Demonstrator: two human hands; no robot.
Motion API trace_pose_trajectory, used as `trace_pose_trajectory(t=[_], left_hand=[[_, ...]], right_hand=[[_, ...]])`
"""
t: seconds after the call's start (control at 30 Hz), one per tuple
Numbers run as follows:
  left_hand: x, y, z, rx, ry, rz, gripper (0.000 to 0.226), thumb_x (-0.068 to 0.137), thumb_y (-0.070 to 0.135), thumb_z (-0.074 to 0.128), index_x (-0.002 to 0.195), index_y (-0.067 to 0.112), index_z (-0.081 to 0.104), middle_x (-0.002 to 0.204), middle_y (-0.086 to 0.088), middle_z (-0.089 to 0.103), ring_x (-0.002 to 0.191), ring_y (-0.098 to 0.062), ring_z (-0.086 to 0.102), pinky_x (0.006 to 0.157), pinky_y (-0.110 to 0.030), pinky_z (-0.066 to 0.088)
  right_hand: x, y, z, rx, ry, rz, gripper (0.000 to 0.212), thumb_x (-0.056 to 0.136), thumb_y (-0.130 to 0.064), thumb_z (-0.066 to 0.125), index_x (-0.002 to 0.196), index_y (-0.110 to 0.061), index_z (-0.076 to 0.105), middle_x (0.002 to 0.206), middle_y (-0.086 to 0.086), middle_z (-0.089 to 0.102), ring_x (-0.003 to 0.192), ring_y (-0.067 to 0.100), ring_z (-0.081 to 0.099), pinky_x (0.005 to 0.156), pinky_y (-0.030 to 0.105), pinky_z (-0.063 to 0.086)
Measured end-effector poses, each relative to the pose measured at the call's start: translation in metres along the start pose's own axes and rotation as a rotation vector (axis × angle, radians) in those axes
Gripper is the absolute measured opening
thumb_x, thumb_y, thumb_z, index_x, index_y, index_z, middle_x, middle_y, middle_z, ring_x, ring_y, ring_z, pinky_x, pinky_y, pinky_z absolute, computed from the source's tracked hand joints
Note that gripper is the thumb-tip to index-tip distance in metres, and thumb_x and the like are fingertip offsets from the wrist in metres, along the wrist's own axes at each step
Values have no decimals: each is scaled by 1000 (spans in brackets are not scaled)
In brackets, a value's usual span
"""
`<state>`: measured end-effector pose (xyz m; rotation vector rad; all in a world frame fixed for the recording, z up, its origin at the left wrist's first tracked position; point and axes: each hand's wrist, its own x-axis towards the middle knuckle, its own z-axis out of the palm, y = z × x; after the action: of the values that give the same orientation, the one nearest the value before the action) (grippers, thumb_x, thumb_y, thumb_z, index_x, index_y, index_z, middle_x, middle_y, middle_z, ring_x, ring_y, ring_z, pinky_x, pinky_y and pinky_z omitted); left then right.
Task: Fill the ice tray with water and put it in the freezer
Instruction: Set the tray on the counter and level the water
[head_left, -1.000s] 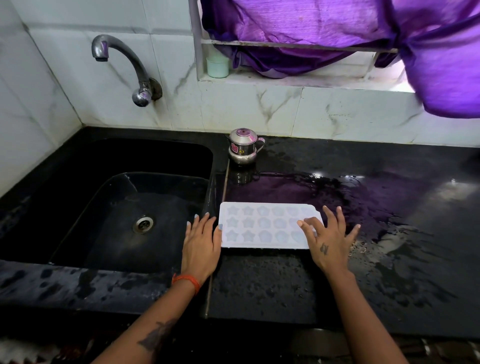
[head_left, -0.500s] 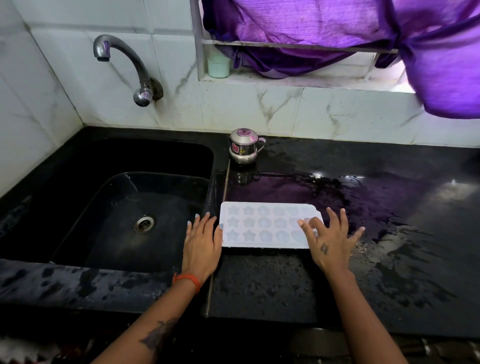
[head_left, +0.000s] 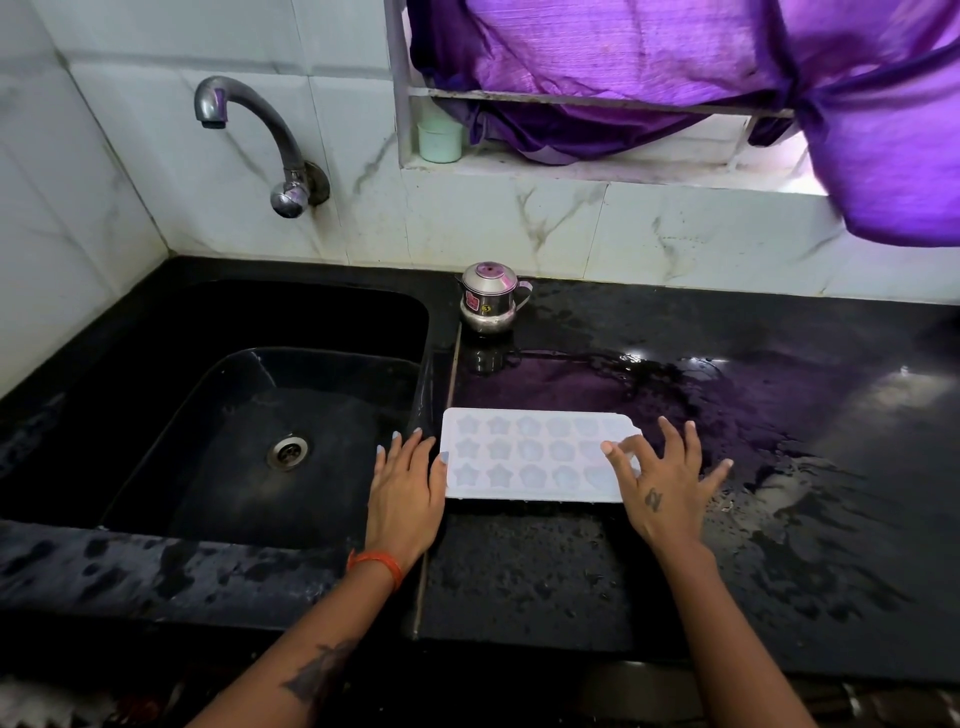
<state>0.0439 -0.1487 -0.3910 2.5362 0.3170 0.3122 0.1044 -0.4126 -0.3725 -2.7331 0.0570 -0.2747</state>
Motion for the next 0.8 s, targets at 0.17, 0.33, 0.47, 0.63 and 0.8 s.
trace_pose_trajectory(t=[0.17, 0.33, 0.47, 0.63, 0.8], left_hand=[[0, 1, 0, -12, -6, -4, 63, 91, 45, 16, 138, 13, 43, 151, -5, 34, 145, -19, 16, 119, -32, 1], [0, 0, 0, -10, -8, -1, 62, 91, 45, 16, 138, 13, 43, 151, -4, 34, 145, -19, 16, 119, -31, 0], [0, 0, 0, -17, 0, 2, 62, 92, 44, 17, 137, 13, 44, 150, -5, 35, 144, -19, 17, 119, -32, 2], [-1, 0, 1, -22, 3, 1, 61, 92, 44, 18, 137, 13, 44, 150, -5, 36, 144, -19, 18, 119, -32, 3], [0, 0, 1, -28, 1, 3, 61, 92, 43, 18, 137, 12, 44, 150, -5, 35, 144, -20, 17, 119, -32, 2]], right_hand=[[3, -6, -5, 94, 62, -101, 56, 84, -72, 32, 94, -27, 63, 149, 10, 35, 146, 25, 8, 113, 56, -6], [4, -13, 1, 178, 75, -231, 58, 78, -71, 36, 90, -23, 66, 146, 13, 40, 145, 27, 14, 117, 45, -4], [3, -14, 8, 148, 30, -258, 59, 76, -75, 36, 89, -27, 68, 147, 12, 39, 145, 25, 13, 118, 41, -6], [2, -11, 14, 55, 25, -300, 62, 76, -77, 35, 93, -28, 70, 146, 12, 40, 145, 27, 14, 118, 40, -8], [0, -9, 16, 69, 62, -319, 61, 78, -75, 37, 92, -26, 71, 143, 13, 44, 144, 28, 18, 118, 41, -5]])
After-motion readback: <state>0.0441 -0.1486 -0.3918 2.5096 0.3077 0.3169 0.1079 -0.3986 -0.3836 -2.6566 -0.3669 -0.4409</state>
